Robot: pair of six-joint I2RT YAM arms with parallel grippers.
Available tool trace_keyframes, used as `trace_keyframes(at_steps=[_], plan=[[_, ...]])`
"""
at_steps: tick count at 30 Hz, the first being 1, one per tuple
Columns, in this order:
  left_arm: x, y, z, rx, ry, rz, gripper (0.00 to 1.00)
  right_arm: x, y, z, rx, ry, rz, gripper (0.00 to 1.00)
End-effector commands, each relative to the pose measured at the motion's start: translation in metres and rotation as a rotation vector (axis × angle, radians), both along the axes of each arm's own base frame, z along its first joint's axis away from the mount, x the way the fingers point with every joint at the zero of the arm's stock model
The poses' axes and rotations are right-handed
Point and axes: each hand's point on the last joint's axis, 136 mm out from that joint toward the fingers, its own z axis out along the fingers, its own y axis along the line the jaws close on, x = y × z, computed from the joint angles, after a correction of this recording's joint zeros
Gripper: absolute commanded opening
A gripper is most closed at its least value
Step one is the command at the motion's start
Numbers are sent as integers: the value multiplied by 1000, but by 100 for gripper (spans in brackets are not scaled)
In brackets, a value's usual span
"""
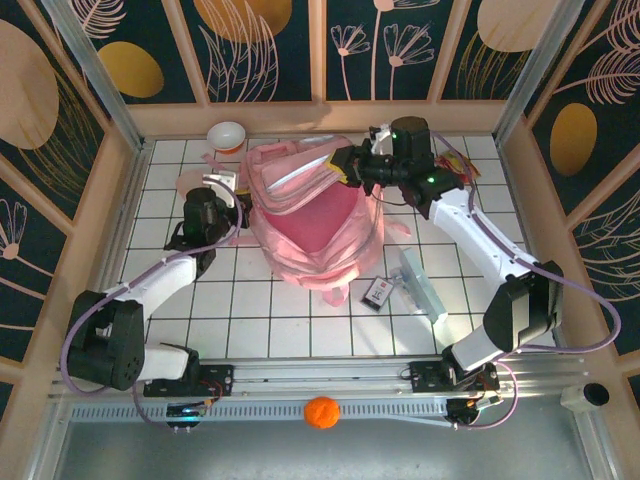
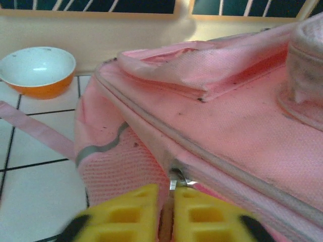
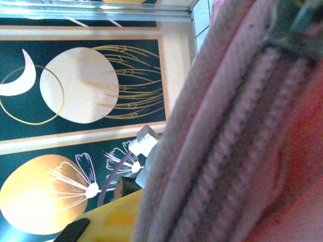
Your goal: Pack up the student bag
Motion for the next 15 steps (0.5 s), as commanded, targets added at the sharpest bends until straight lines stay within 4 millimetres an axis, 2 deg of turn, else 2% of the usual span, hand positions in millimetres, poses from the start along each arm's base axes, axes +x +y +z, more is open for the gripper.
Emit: trace_keyframes(at_steps=[1,2,4,7,13,15], plan=[[9,25,16,1,3,91,41,-10,-14,94,179,-313,-83,0],[6,22,23,-8,-4,69,50,-6,-18,92,203,-313,-127,0],[-2,16,37,-3,-39,21,63,1,-25,84,256,-302,-196,0],[-20,8,53,57,-121,-75,78,10,-29,75,297,-302,-270,0],[-50,-7,62,177,-222,-247,87,21,-9,58,258,-295,-322,0],[-60,-17,68,193,-257,-328,88,17,3,50,257,-285,-319,0]])
